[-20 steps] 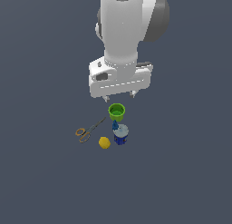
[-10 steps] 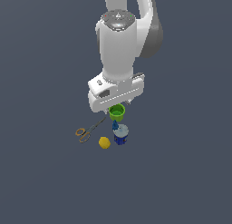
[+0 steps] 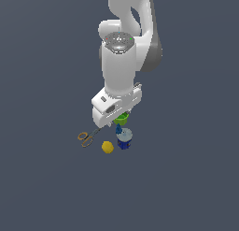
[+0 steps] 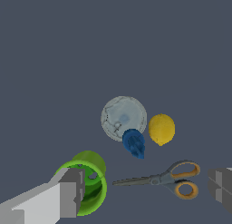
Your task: Pick up a designated object from a clutter of objects.
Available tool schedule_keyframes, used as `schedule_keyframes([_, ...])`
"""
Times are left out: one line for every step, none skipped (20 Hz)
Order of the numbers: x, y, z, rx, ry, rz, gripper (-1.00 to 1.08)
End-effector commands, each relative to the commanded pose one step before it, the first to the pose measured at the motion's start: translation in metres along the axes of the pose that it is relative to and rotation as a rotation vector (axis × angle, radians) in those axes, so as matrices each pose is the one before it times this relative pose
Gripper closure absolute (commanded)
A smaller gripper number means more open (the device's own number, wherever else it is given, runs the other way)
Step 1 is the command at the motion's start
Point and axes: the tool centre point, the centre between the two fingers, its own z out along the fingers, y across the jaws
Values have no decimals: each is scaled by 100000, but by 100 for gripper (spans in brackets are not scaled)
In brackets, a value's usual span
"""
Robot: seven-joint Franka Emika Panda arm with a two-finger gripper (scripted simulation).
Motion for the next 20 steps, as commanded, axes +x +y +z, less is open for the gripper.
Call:
schedule_keyframes([13, 162, 648, -154, 92, -4002, -92])
schedule_keyframes([-4, 47, 210, -32, 13, -1226, -92])
schedule_keyframes([-5, 41, 188, -29, 12, -1098, -92])
schedule_keyframes([-5, 36, 166, -25, 11, -969, -92])
schedule_keyframes([-5, 30, 144, -22, 9, -840, -92])
schedule_keyframes([-5, 25, 122, -18, 8, -711, -92])
schedule_keyframes([-4, 20, 99, -15, 7, -582, -92])
schedule_keyframes([-3, 16, 77, -11, 5, -453, -92])
schedule_keyframes([-2, 11, 55, -8, 4, -324, -92])
schedule_keyframes([-1, 6, 33, -5, 2, -195, -92])
schedule_keyframes([1, 0, 11, -2, 1, -69, -92])
schedule_keyframes([-12, -16, -45, 48, -40, 432, -92])
schedule_keyframes([-2, 1, 33, 0, 0, 0, -92])
schedule_keyframes([-5, 2, 97, 0, 0, 0, -92])
schedule_keyframes([-8, 3, 162, 0, 0, 0, -92])
schedule_keyframes([7, -16, 223, -3, 7, -48, -92])
schedule_keyframes([-16, 4, 291, 0, 0, 0, -92])
schedule_keyframes([-1, -15, 352, -2, 7, -48, -92])
schedule_keyframes([-6, -15, 417, -2, 7, -48, -92])
schedule_keyframes([-10, -15, 483, -2, 7, -48, -92])
